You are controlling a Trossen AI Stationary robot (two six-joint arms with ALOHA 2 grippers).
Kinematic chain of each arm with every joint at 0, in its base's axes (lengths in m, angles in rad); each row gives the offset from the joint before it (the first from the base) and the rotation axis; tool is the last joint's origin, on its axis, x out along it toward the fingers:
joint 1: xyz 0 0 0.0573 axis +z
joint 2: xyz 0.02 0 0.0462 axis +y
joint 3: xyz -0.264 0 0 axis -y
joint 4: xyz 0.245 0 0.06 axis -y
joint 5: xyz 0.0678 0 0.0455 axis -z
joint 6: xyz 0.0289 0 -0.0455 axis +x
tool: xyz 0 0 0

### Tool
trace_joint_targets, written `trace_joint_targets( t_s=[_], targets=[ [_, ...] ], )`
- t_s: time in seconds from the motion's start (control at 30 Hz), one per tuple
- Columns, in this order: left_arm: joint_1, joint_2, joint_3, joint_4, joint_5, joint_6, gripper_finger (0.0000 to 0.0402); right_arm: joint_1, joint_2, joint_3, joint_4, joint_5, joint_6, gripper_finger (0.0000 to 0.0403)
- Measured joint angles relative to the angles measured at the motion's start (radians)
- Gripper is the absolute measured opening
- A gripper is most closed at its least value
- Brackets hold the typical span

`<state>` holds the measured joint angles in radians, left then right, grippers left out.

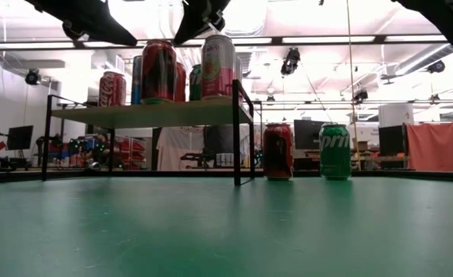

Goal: Place canned beverage on shelf
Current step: Move the red/black soda can on the shelf aligned with the other red/black soda can

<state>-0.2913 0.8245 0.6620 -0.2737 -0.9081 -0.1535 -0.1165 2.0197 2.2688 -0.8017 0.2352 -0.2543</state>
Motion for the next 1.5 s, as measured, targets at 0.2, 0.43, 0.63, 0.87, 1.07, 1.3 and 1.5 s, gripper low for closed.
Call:
trace_joint_targets(
  t_s=[0.2, 0.43, 0.63, 0.87, 1.07, 1.3, 1.5],
  targets=[
    [0.003, 0.064, -0.045, 0.181, 0.008, 0.09, 0.0, -0.003, 0.0, 0.0, 0.0, 0.0, 0.001, 0.0012],
    [0.023, 0.124, -0.036, 0.194, -0.035, 0.089, 0.0, -0.012, 0.0, -0.01, 0.006, 0.001, 0.001, 0.0012],
    [0.039, 0.141, -0.036, 0.193, -0.052, 0.082, 0.0, -0.015, 0.0, -0.049, 0.038, 0.0, -0.005, 0.0012],
    [0.04, 0.114, -0.036, 0.188, -0.078, 0.086, 0.0, -0.013, 0.0, -0.064, 0.037, 0.0, -0.009, 0.0012],
    [0.04, 0.086, -0.036, 0.169, -0.081, 0.087, 0.0, -0.006, 0.0, -0.064, 0.037, -0.008, -0.021, 0.0012],
    [0.041, 0.069, -0.036, 0.144, -0.186, 0.091, 0.0, -0.006, 0.0, -0.064, 0.038, -0.008, -0.026, 0.0012],
    [0.04, 0.047, -0.036, 0.14, -0.208, 0.091, 0.0, -0.006, 0.0, -0.064, 0.062, -0.065, -0.027, 0.0012]
  ],
)
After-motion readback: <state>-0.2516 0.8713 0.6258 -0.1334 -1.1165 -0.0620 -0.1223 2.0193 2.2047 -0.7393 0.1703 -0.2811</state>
